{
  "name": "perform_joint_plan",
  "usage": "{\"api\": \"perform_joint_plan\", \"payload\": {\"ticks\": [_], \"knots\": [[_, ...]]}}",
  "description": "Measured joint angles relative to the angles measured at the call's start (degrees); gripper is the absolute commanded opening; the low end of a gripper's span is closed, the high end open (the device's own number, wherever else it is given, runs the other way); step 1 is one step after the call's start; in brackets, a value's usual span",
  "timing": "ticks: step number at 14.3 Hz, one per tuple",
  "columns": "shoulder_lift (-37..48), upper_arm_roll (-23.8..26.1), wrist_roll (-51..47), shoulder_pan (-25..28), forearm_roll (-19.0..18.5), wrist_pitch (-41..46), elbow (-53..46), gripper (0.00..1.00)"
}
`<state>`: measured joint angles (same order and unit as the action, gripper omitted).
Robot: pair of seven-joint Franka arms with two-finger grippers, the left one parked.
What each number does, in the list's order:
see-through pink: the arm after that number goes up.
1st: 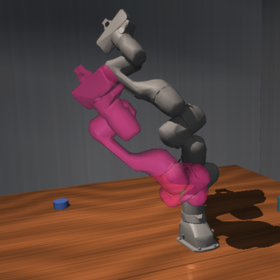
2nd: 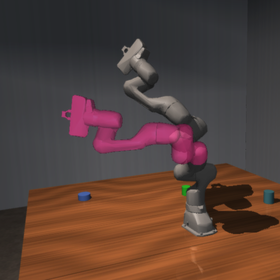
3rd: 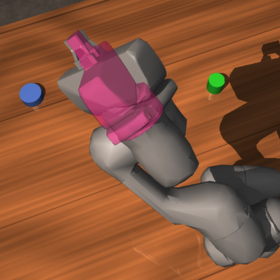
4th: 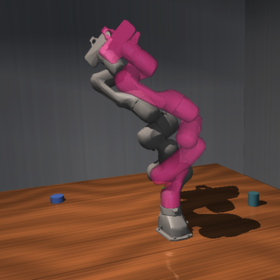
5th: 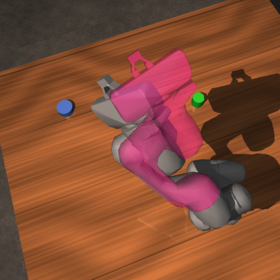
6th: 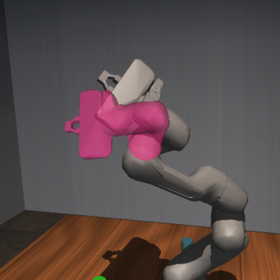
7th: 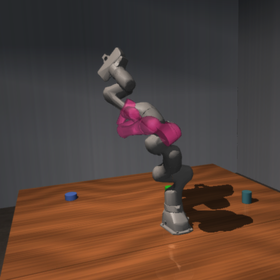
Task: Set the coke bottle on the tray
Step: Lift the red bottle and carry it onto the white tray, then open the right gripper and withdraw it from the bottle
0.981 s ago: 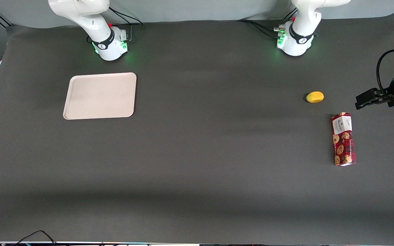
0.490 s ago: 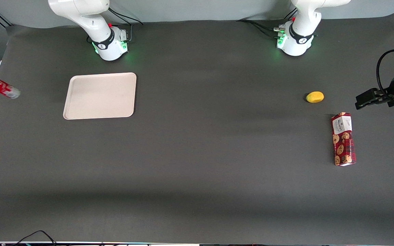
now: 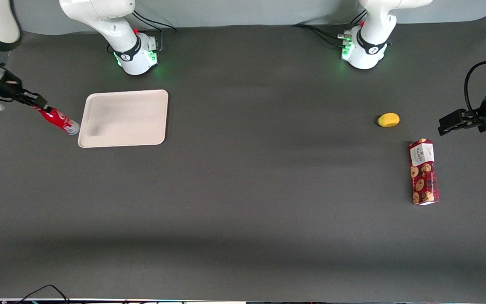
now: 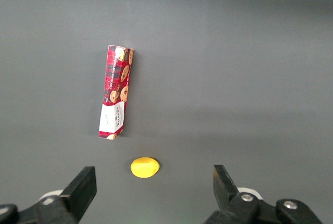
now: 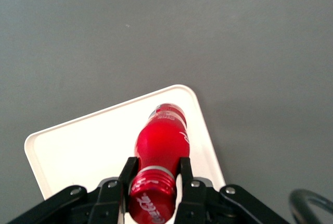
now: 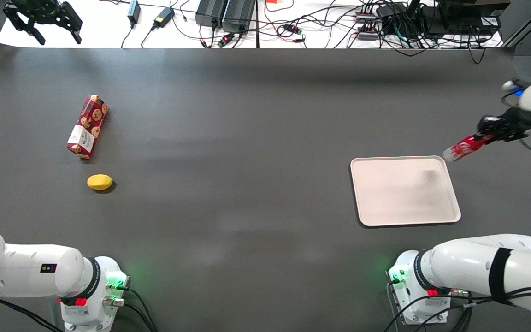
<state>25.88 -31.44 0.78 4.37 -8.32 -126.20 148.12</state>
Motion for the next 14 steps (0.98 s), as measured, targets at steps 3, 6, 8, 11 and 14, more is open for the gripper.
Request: {"api": "perform_joint_plan", "payload": {"ticks": [3, 6, 8, 11, 14], "knots": [[-0.61, 1.09, -1.51, -0.01, -0.31, -4.69, 4.76, 0.00], [-3.31, 1.09, -1.56, -0.15, -1.09, -6.24, 6.02, 0.00], [-5.67, 1.09, -1.56, -0.21, -1.42, -6.75, 6.03, 0.00], [-8.20, 1.10, -1.59, -0.22, -2.99, -7.67, 5.94, 0.00], [-8.91, 1.10, -1.60, -0.27, -3.30, -7.68, 5.38, 0.76]]}}
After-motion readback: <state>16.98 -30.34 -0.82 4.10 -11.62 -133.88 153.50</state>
